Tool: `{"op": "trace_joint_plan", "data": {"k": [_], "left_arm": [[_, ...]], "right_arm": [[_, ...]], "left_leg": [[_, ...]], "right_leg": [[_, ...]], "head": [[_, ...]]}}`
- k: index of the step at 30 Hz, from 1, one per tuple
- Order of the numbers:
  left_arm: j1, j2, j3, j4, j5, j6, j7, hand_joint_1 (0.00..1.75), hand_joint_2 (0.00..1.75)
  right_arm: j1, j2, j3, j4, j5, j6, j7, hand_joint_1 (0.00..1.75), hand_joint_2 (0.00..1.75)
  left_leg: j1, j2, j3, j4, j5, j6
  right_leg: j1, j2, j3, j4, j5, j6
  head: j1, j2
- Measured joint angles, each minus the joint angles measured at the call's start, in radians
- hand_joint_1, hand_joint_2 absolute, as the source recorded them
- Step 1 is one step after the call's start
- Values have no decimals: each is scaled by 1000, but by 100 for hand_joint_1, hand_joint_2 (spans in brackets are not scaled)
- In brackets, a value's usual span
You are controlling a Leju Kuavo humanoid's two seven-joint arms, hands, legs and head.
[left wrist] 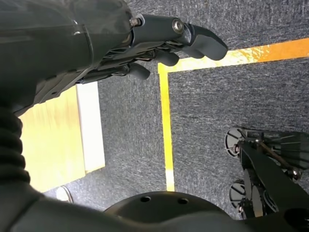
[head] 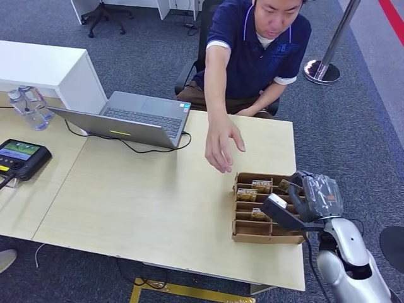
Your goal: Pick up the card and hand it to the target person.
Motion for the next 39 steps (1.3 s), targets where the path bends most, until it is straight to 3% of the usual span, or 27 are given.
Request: {"op": "trace_joint_plan", "data": {"k": [2,14,21,31,39], "left_arm": [[0,0,0,0,-1,0,0,0,0],[0,1,0,0,-10,0,-1,0,0],[-1,1,0,0,-17,-1,2,0,0],[-1,1,0,0,-22,-2,8,0,0],[-1,2,0,0,-22,-3,8,0,0]], "right_arm": [[-19,-8,-10,-11,-18,19,-10,131,175],[-98,-45,-64,-30,-112,53,-59,127,175],[-132,-45,-66,-9,-308,145,-160,147,175],[-174,-38,-64,58,-379,172,-202,147,175],[-178,-31,-63,82,-396,169,-212,129,175]], "left_leg": [[0,0,0,0,0,0],[0,0,0,0,0,0],[0,0,0,0,0,0],[0,-1,-1,0,0,0],[0,-1,-1,0,1,0]], "right_leg": [[0,0,0,0,0,0],[0,0,0,0,0,0],[0,0,0,0,0,0],[0,0,0,0,0,0],[0,0,0,0,0,0]], "head": [[0,0],[0,0],[0,0],[0,0],[0,0]]}}
